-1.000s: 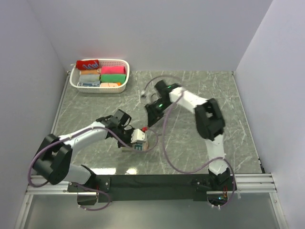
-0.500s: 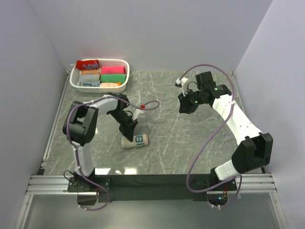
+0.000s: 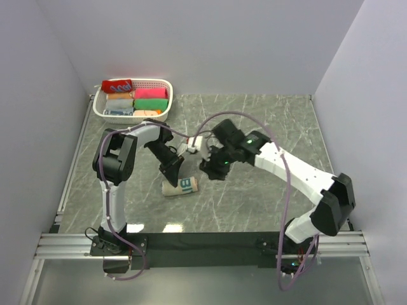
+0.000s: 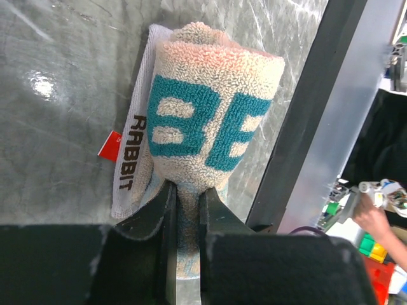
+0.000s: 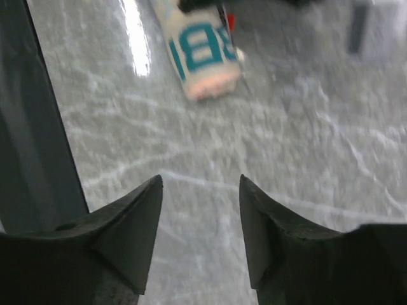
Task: Roll the towels
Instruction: Roll the towel
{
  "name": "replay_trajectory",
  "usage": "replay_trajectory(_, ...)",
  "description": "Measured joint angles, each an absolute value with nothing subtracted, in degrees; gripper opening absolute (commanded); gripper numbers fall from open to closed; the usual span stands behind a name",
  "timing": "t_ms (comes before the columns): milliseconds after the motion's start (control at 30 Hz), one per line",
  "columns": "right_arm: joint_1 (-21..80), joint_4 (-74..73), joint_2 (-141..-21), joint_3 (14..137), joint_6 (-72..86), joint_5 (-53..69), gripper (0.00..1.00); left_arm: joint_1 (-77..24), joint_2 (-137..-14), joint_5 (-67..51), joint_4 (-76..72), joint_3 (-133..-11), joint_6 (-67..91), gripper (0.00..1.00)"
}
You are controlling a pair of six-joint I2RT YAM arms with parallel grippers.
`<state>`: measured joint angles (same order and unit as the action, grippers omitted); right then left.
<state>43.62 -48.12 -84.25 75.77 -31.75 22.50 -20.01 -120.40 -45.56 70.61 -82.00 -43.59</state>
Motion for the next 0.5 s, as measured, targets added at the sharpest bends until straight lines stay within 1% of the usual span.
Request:
replay_trajectory(100, 48.6, -44.4, -88.7, 77.0, -30.8, 19.9, 0.61, -19.7, -121.4, -45.9, 71.5, -82.8, -43.5, 0.12)
replay_trajectory(233, 54.1, -37.3, -98.1, 77.6, -29.8, 16.9, 0.61, -19.6, -122.5, -45.9, 72.6, -83.9, -43.4, 0.14)
replay_trajectory(333, 56.7, -33.9, -103.7, 77.6, -29.6, 14.9, 0.61, -19.5, -123.3, -45.9, 73.6, -84.9, -43.5, 0.15)
replay_trajectory(433, 58.3, -30.9, -106.7, 77.6, -29.9, 12.5, 0.61, -19.4, -123.8, -45.8, 74.1, -85.4, -43.5, 0.17)
replay_trajectory(500, 58.6, -29.5, -107.2, 77.7, -30.1, 11.5, 0.57, -19.2, -124.0, -45.8, 74.2, -85.6, -43.5, 0.18)
